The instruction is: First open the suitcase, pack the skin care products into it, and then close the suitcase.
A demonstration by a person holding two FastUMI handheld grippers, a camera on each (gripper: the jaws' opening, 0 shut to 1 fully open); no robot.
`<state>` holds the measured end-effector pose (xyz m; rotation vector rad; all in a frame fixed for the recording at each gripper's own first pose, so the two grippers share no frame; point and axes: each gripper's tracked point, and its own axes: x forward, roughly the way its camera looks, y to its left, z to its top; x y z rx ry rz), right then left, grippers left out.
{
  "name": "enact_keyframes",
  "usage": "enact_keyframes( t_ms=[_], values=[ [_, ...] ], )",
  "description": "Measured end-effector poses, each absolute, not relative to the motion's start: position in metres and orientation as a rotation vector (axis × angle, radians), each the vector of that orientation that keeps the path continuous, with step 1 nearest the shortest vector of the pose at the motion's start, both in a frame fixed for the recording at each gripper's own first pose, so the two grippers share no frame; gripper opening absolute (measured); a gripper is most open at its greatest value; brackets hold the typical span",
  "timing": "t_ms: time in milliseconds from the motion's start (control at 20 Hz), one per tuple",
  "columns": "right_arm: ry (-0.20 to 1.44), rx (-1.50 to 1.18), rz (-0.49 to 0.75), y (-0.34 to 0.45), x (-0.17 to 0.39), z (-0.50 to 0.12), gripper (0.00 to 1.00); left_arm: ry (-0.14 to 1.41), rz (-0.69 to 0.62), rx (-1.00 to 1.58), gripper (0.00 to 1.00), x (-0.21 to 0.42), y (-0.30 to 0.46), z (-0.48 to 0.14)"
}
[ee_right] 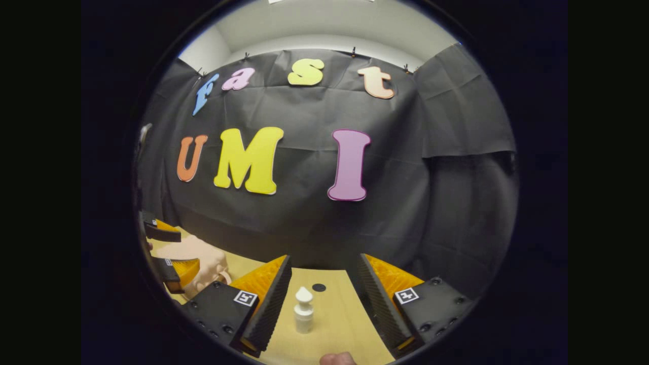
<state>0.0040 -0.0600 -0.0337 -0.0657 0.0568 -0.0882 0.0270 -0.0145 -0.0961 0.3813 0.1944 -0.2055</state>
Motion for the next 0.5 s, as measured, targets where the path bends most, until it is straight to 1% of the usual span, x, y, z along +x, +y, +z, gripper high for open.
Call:
enact_keyframes(
  t_ms=[150,200,250,400,500],
  values=[
    [0.087,-0.071,-0.124,-0.079,0.0,-0.048,0.8,0.264,-0.249,0.58,0.98,0.04,-0.004,-0.133],
    [0.098,-0.072,-0.136,-0.085,-0.002,-0.052,0.79,0.303,-0.255,0.64,1.0,0.042,0.0,-0.148],
    [0.106,-0.074,-0.147,-0.091,-0.003,-0.055,0.79,0.337,-0.262,0.695,0.97,0.044,0.002,-0.165],
    [0.121,-0.08,-0.175,-0.105,-0.007,-0.061,0.8,0.454,-0.27,0.805,0.94,0.054,0.015,-0.201],
    [0.134,-0.077,-0.188,-0.11,-0.01,-0.066,0.8,0.514,-0.271,0.854,0.88,0.064,0.025,-0.221]
  ],
)
